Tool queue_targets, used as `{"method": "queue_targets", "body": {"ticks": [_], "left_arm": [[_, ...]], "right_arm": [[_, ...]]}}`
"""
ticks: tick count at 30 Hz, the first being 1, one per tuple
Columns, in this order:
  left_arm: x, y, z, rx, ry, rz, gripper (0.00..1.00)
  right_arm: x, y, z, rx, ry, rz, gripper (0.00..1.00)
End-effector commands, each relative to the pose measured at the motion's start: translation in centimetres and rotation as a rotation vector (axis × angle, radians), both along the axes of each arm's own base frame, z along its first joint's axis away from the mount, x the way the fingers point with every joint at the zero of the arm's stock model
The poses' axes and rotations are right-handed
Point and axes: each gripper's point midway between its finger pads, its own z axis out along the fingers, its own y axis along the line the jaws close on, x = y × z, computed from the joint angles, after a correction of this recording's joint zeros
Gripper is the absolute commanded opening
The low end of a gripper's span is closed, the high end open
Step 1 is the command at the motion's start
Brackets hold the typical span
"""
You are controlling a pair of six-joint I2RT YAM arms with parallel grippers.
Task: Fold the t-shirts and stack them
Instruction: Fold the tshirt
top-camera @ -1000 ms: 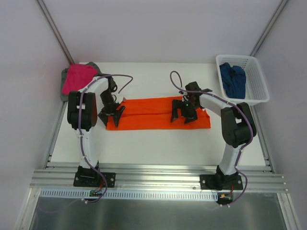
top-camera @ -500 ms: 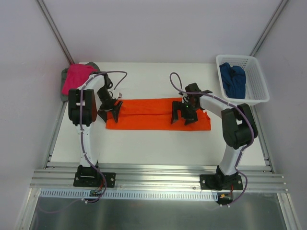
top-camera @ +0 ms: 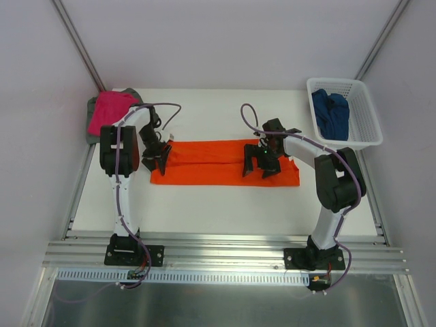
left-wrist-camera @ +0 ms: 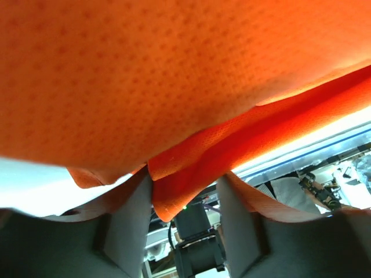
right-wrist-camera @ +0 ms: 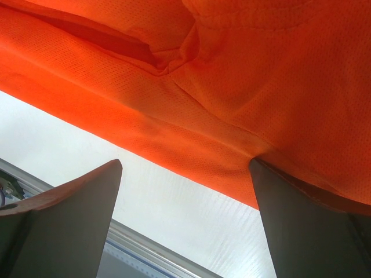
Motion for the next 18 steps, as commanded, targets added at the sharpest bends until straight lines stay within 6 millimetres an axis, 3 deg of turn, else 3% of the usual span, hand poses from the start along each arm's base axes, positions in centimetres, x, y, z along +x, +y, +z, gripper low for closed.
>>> {"method": "queue_targets", "body": {"ticks": [1,4,5,6,11,12,13,18], "left_arm": [[-2.2,-0.5,2.7,-0.021,0.134,0.012,0.43],[-1.6,-0.4,3.0,-0.02,0.108,0.011,0.36],[-1.5,-0.4,3.0,-0.022,0.107,0.011,0.21],[-1.4,-0.4,2.8,-0.018,0.104,0.011,0.12],[-0.6,0.3,3.2,0.028,0.06,-0.002,0.11],[-0.6,0.6,3.3,0.041,0.053,-0.004,0.02],[-0.4,1.0,3.5,0.061,0.036,-0.01,0.0],[1.2,1.9,4.4,0.121,-0.05,-0.021,0.0]], "right_arm": [[-2.5,-0.9,-1.4,-0.058,0.084,0.015,1.0],[-2.6,-0.9,-1.4,-0.058,0.084,0.018,1.0],[-2.6,-0.9,-1.3,-0.059,0.081,0.02,1.0],[-2.6,-0.9,-1.4,-0.06,0.082,0.021,1.0],[-4.4,-1.4,-2.1,-0.087,0.122,0.053,1.0],[-4.7,-1.5,-2.2,-0.09,0.128,0.058,1.0],[-5.2,-1.6,-2.4,-0.095,0.139,0.061,1.0],[-7.6,-2.5,-3.4,-0.13,0.193,0.09,0.99]]}}
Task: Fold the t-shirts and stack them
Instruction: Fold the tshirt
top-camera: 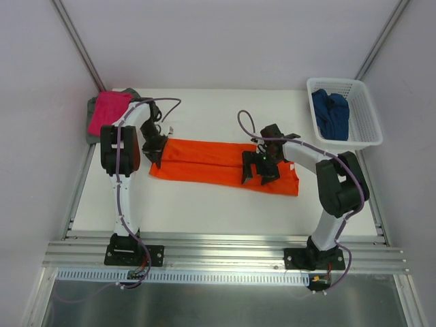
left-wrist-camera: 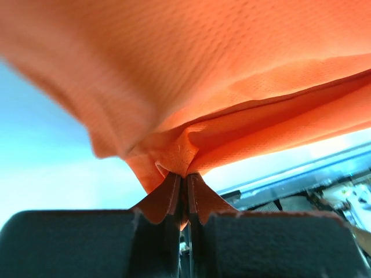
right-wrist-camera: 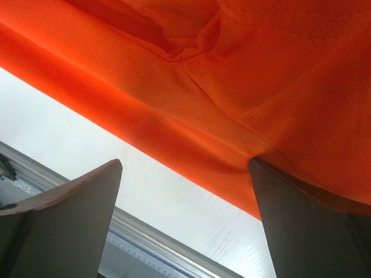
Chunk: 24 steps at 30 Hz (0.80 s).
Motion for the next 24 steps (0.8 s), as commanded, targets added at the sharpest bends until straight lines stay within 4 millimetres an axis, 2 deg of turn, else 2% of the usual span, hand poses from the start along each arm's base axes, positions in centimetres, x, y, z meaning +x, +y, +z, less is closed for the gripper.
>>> {"method": "queue_targets", "body": {"ticks": [1,6,10,12,18,19,20,22,24], "left_arm": [[-0.8,1.5,4.3,0.086,-0.003,-0.017,0.0],[1.3,1.6,6.0,0.108,-0.122,-0.022,0.0],[2.0,1.5,7.0,0.102,-0.172,-0.032,0.0],[1.9,1.1,6.9,0.078,-0.167,-0.037,0.0],[0.6,0.5,4.9,0.029,-0.064,-0.058,0.0],[0.3,0.4,4.7,0.021,-0.047,-0.058,0.03],[-0.2,0.4,4.4,0.016,-0.028,-0.058,0.16],[-0.6,0.4,4.1,0.014,-0.01,-0.06,0.56],[-0.8,0.2,3.7,-0.011,0.009,-0.037,0.61]], "right_arm": [[-5.4,-2.8,-3.2,-0.133,0.173,0.053,0.99],[-7.5,-3.6,-4.2,-0.154,0.224,0.069,0.99],[-7.2,-3.4,-4.2,-0.152,0.223,0.066,0.99],[-6.9,-3.2,-4.4,-0.15,0.221,0.07,0.99],[-6.2,-2.7,-4.9,-0.145,0.228,0.077,0.99],[-6.2,-2.7,-4.9,-0.146,0.23,0.076,0.99],[-6.0,-2.7,-4.9,-0.145,0.225,0.075,0.99],[-6.0,-2.7,-4.9,-0.146,0.225,0.074,0.99],[-6.1,-2.6,-5.0,-0.147,0.233,0.073,0.99]]}}
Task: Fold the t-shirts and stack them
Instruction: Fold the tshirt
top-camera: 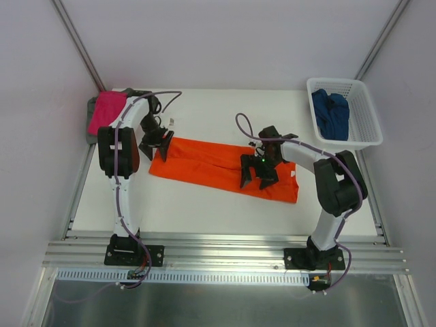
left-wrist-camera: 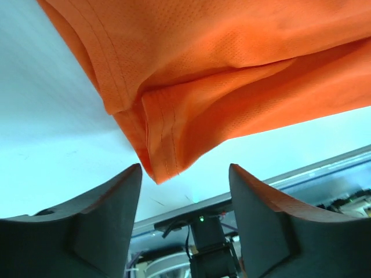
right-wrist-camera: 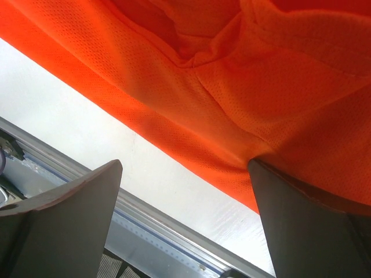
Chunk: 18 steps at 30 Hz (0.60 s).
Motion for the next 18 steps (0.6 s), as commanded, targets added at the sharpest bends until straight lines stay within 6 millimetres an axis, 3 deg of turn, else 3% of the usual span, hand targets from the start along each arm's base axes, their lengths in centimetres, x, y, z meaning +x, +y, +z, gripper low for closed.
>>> {"method": "queue_targets", "body": {"ticks": [1,5,10,18], "left_arm": [[-3.5,0.3,0.2,-0.029,0.175,0.015,0.63],[-3.1,-0.4,-0.5,-0.082,0.199,0.049,0.7],[-2.3,-0.7,-1.2,-0.093,0.192,0.061,0.7],[3.1,0.4,1.0,-0.045,-0.027,0.053,0.69]], "right_arm": [[-3.7,-3.2,-4.9,-0.168,0.143,0.047,0.99],[-3.2,-3.0,-4.7,-0.167,0.136,0.05,0.99],[-3.0,-2.7,-4.6,-0.163,0.138,0.051,0.99],[-3.4,-2.5,-4.3,-0.154,0.125,0.057,1.0]]}}
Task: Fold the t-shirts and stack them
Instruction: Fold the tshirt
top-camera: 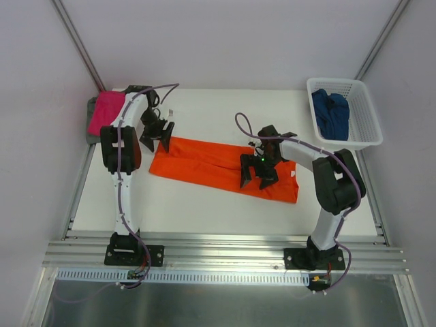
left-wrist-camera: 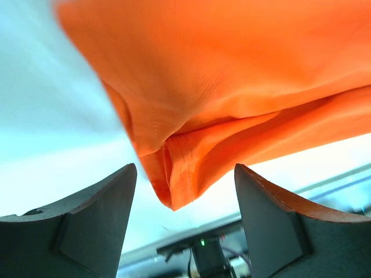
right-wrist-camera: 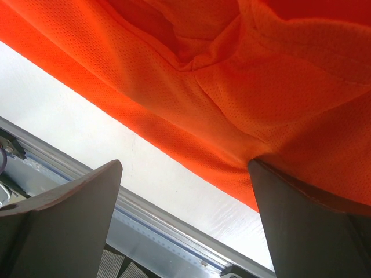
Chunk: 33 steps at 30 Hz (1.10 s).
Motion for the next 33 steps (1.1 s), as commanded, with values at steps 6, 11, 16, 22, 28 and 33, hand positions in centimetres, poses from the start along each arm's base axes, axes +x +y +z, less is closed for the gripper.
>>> {"method": "queue_targets", "body": {"ticks": [6,11,16,22,28,33], "left_arm": [[0.0,0.0,1.7,0.001,0.01,0.022,0.68],[-0.8,-0.8,0.9,-0.01,0.047,0.008,0.63],[-0.8,-1.4,0.5,-0.03,0.058,0.014,0.49],[-1.3,-1.8,-0.2,-0.055,0.095,0.023,0.32],[-1.7,-1.6,0.2,-0.046,0.102,0.03,0.0],[-1.2,-1.0,2.0,-0.025,0.044,0.045,0.0]], "right_arm": [[-3.3,-2.5,-4.1,-0.141,0.087,0.058,1.0],[-3.1,-2.4,-3.9,-0.139,0.076,0.059,1.0],[-3.3,-2.4,-3.8,-0.139,0.071,0.063,1.0],[-3.2,-2.3,-3.7,-0.138,0.066,0.066,1.0],[-3.0,-2.1,-3.7,-0.137,0.064,0.067,1.0],[-3.0,-2.0,-3.6,-0.135,0.062,0.069,0.99]]}}
